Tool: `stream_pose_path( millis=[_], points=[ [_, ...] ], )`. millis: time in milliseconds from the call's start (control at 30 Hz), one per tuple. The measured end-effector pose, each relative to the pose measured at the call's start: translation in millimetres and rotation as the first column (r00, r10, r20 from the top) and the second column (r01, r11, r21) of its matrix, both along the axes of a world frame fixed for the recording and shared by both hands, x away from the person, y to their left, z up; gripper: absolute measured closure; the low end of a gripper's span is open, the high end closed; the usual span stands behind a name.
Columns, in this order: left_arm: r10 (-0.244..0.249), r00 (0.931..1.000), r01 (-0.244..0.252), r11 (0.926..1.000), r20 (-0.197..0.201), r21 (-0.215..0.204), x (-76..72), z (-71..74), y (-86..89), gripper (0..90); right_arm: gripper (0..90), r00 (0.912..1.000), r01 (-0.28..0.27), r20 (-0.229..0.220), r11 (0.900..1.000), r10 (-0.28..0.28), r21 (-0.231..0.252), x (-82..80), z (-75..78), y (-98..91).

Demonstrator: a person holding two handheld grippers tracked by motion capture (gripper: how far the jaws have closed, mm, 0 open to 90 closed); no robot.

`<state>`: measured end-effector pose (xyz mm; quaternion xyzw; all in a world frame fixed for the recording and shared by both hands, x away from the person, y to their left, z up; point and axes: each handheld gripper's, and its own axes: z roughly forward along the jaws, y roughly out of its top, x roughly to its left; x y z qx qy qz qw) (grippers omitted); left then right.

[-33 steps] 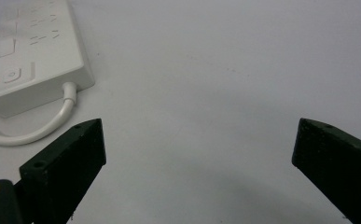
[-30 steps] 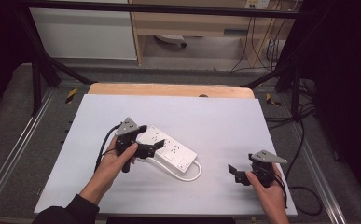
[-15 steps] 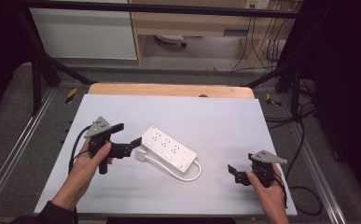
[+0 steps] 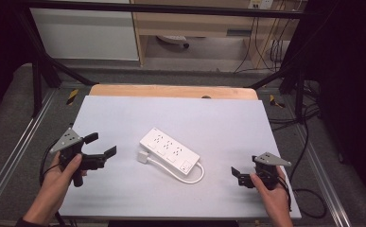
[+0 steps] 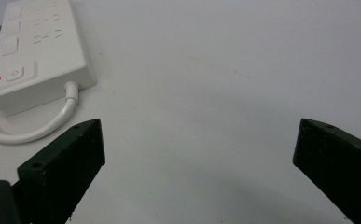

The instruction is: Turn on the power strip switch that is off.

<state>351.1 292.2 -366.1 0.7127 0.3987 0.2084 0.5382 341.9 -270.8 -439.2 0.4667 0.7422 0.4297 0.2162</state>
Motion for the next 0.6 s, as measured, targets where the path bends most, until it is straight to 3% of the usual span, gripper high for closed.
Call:
stream_pose_path(
  millis=[367, 600],
  points=[
    [0.054, 0.9985, -0.054, 0.9982, -0.011, -0.023, -17.8, -32.9, 33.3, 8.7, 2.6, 1.0000, 0.002, -0.002, 1.0000, -0.002, 0.000, 0.7, -0.6, 0.1],
    [0.067, 0.9974, -0.068, 0.9975, -0.024, -0.022, -24.4, -49.8, 40.3, 9.1, 2.6, 1.0000, 0.000, -0.005, 1.0000, 0.000, -0.005, 1.3, -1.1, 0.0]
  ],
)
